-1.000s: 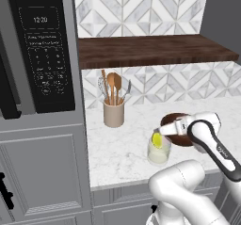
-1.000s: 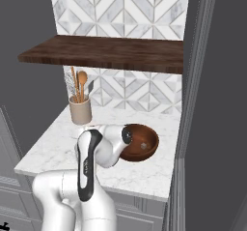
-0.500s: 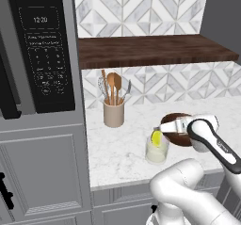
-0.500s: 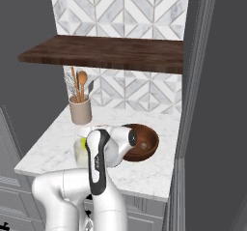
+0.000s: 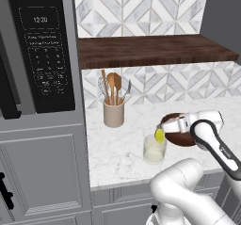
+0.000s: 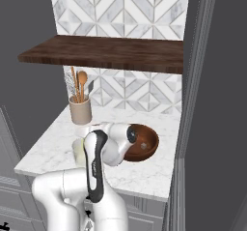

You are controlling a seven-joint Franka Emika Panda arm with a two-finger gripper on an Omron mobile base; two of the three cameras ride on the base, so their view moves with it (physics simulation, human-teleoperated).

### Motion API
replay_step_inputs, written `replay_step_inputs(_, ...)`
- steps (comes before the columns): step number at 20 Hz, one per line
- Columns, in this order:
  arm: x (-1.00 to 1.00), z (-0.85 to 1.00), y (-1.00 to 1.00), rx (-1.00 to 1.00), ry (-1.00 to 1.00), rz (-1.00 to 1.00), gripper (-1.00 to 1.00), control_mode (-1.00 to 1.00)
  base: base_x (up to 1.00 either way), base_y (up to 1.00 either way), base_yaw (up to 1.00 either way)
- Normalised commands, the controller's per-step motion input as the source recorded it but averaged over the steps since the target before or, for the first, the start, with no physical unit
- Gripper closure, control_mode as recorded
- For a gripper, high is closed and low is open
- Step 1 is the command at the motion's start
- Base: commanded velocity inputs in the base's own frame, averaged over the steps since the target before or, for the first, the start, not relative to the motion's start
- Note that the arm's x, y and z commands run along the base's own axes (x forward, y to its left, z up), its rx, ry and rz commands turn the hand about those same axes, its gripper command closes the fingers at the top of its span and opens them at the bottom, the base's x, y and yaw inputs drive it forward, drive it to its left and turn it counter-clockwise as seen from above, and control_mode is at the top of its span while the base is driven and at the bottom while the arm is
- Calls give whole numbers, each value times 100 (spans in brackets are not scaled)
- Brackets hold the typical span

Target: Grab a lemon wedge from the fridge and one ice cube from the ice bowl, and put them in the glass of lemonade.

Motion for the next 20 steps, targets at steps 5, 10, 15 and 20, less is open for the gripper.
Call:
replay_step_inputs(5, -6, -1, -1, -25, -60, 11, 100, -100, 0, 0, 0)
replay_step_inputs(10, 3, -27, -2, -8, -35, 12, 100, -100, 0, 0, 0)
replay_step_inputs(15, 18, -64, 0, -8, -33, 14, 100, -100, 0, 0, 0)
replay_step_inputs(20, 10, -62, 0, -11, -36, 14, 100, -100, 0, 0, 0)
